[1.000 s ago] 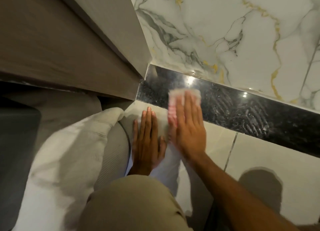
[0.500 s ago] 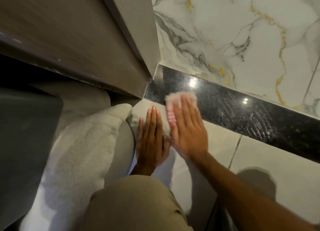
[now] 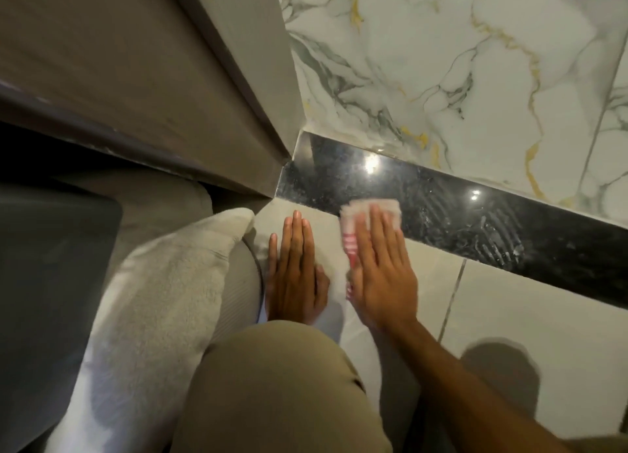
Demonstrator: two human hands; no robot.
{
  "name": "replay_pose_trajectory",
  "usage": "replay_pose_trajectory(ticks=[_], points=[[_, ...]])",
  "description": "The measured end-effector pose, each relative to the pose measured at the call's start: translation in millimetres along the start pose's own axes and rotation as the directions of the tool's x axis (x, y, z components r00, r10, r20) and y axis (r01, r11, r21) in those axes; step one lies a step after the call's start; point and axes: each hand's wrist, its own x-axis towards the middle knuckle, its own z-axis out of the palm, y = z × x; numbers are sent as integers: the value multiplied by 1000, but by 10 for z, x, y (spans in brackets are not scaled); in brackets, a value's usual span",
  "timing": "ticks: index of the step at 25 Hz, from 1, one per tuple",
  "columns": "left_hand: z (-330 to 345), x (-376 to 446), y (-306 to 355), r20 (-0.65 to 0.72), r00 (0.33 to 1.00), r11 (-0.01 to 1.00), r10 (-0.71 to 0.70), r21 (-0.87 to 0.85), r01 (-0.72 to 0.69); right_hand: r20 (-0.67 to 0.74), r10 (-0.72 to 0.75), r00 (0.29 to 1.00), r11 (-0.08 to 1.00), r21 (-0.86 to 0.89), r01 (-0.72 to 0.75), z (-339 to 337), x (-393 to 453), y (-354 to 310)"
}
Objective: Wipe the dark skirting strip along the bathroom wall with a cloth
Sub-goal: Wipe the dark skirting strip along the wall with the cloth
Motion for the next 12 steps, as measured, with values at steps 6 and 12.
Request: replay_pose_trajectory(ticks=[6,12], points=[[60,9,-23,-13,1000,1000,-7,22,7,-106,227,968,972,89,-218,-36,1090,-129],[-13,-19,-40,7,1000,999,24,22,-25,15,25,1000,997,68,-26,-15,-161,72]])
